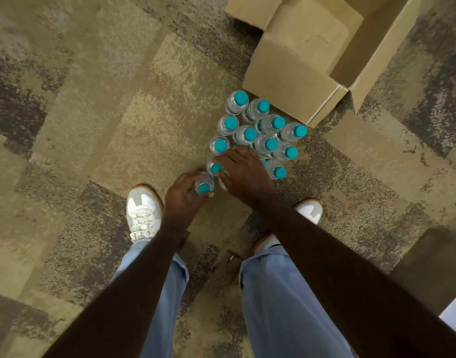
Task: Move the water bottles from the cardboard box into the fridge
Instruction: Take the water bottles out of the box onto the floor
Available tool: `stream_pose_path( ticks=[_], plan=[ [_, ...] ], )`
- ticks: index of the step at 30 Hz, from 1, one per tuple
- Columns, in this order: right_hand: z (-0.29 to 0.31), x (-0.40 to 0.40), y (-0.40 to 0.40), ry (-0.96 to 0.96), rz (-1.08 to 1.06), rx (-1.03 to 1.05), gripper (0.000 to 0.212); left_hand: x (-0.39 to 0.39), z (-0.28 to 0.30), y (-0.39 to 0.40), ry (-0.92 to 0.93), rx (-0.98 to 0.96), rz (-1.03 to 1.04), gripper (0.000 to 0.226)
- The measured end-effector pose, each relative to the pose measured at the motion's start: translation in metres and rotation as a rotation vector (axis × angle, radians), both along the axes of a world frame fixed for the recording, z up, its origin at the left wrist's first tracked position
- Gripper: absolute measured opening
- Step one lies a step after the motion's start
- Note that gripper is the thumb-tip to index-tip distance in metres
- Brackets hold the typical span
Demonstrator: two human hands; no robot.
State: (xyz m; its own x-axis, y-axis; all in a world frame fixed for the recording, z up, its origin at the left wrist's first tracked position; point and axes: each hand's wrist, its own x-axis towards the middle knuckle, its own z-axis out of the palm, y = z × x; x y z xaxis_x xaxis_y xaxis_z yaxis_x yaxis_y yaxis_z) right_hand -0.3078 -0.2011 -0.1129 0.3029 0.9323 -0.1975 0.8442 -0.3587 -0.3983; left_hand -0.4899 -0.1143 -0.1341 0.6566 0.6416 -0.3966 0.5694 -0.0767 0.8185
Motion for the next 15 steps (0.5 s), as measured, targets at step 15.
stream_pose_path(
  ticks=[15],
  plan=[
    [0.075,0.112,0.009,0.010,-0.328,0.078,0.045,0.138,0.078,0.057,-0.076,0.135,-0.099,0.030]
  ],
)
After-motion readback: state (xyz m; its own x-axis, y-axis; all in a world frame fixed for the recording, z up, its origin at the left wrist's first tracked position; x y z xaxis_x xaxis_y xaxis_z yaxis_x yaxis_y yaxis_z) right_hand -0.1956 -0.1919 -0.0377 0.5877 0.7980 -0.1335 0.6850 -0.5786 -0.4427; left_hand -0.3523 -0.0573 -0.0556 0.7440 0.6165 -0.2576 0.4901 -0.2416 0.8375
